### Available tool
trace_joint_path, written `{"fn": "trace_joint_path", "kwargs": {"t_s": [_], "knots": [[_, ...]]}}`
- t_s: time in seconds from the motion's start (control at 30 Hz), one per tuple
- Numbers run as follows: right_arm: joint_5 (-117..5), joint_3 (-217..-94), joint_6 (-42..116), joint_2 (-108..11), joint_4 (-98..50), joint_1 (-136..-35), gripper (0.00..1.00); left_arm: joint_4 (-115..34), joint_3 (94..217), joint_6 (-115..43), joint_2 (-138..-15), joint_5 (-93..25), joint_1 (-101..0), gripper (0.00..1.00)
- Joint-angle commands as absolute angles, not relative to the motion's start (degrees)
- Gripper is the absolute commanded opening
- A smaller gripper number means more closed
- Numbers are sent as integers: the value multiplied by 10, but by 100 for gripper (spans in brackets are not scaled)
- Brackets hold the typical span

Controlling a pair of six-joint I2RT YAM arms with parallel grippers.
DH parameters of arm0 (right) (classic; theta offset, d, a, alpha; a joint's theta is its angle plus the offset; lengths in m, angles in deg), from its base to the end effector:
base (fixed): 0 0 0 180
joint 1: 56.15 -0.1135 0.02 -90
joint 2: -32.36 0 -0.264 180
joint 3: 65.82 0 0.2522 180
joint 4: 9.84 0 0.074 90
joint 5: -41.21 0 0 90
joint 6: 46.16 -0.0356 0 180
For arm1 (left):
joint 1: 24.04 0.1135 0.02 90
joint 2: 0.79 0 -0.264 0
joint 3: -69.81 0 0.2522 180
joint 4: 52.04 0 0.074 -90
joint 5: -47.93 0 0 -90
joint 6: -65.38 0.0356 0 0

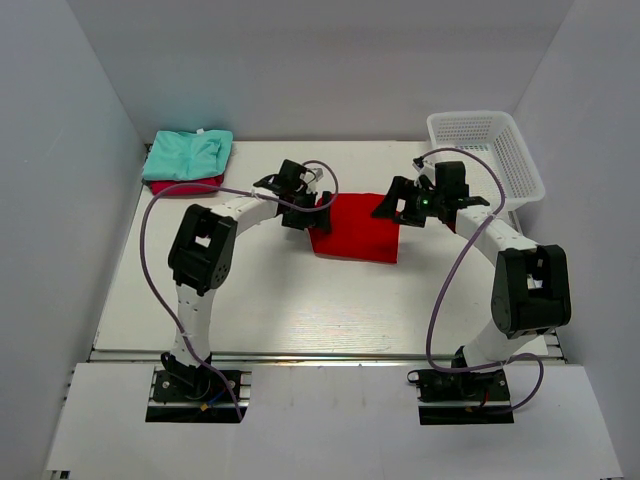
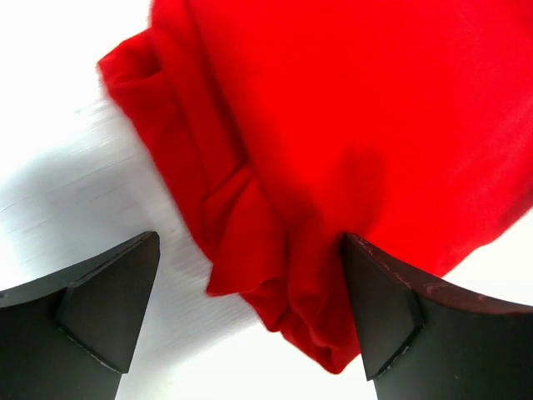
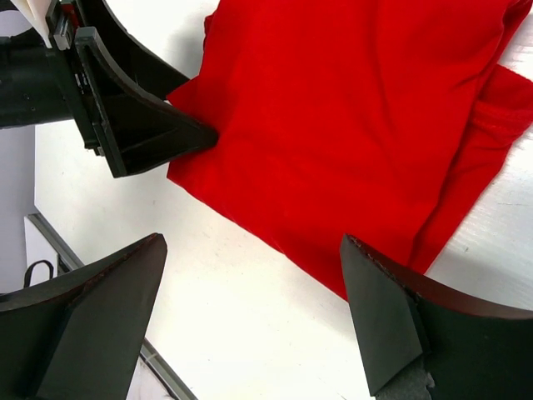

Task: Fold and stack the t-shirts
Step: Put the neatly folded tshirt into the corner of the board with the left arm

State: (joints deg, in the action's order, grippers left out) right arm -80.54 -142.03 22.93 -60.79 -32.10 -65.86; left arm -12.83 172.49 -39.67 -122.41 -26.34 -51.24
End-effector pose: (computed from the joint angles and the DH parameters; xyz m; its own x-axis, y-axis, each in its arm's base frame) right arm 0.3483 0.0786 0.2377 -0.7766 0.1750 -0.6052 -0.2871 0.7568 0.5873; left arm 0.3995 -0.2161 0.1645 -0.8769 0.1696 -0.4498 0.3516 0.8644 -0.3594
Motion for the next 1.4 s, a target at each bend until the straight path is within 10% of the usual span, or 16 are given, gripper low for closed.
{"fn": "trace_joint_path", "kwargs": {"t_s": [0.0,0.37,0.53,0.83,1.37], "knots": [[-818,-1417,239,-612,-314,-656,90,-158,1720,-396,-1237,-227,-521,100],[-825,-1382,234,-591,-309,-655,90,-238,1732,-407,-1304,-178,-531,71],[-803,-1354,237,-570,-313,-653,90,-250,1723,-407,-1304,-205,-549,0],[-746,-1280,255,-425,-311,-648,90,-319,1674,-367,-1187,-250,-531,0],[-620,-1243,279,-303,-334,-652,90,-268,1694,-88,-1009,-676,-491,0]]}}
